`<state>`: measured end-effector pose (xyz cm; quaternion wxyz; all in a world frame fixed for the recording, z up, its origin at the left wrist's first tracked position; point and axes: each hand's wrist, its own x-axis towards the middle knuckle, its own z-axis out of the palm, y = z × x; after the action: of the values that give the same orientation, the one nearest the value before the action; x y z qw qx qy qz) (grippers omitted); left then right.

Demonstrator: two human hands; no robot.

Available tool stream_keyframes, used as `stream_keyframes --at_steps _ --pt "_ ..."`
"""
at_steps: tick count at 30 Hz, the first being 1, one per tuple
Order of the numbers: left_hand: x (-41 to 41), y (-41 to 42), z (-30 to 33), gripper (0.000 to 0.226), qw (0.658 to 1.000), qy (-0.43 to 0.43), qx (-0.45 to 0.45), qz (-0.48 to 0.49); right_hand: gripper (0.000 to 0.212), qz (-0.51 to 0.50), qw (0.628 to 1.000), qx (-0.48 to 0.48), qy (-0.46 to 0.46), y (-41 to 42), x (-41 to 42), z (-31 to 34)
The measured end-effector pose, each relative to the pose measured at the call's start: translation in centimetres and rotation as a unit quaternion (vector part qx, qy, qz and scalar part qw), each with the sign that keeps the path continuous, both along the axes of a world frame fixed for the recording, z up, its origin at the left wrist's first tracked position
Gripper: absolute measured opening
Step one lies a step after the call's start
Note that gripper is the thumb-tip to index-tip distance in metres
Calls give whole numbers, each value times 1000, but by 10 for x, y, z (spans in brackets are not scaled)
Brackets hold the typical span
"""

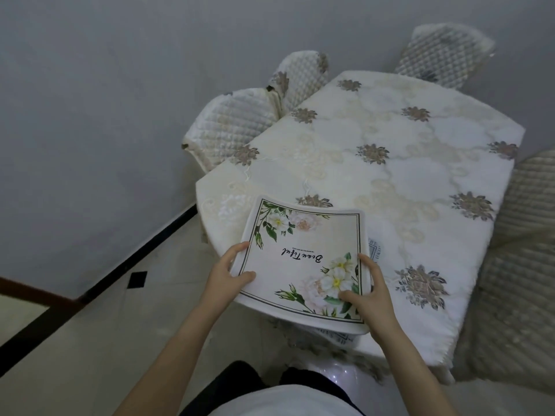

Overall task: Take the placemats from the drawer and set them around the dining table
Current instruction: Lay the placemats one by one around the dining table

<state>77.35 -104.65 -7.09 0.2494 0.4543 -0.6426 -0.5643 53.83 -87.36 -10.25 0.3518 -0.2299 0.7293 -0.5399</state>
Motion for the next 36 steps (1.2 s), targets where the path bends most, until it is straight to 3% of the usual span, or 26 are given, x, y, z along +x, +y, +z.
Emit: stream_keyframes --at_steps 9,17,24,28,31,36 --pt "-55 -62 -35 56 985 -33 16 -167 80 -144 989 29 -2 -1 -1 -14" --pt "-52 -91 -62 58 970 -85 42 -226 84 -197 977 85 -9 -16 36 -37" --pt "-32 -96 -86 70 940 -186 30 -285 90 -212 965 155 23 -10 50 -49" --pt "-34 -100 -86 82 900 -270 -29 -341 89 -168 954 233 85 -12 47 -49" --pt "-37 -103 -86 96 866 -338 -112 -352 102 -149 928 317 130 -13 43 -49" --pt "-52 -102 -91 100 885 -325 -77 -325 100 -122 910 386 91 -13 33 -54"
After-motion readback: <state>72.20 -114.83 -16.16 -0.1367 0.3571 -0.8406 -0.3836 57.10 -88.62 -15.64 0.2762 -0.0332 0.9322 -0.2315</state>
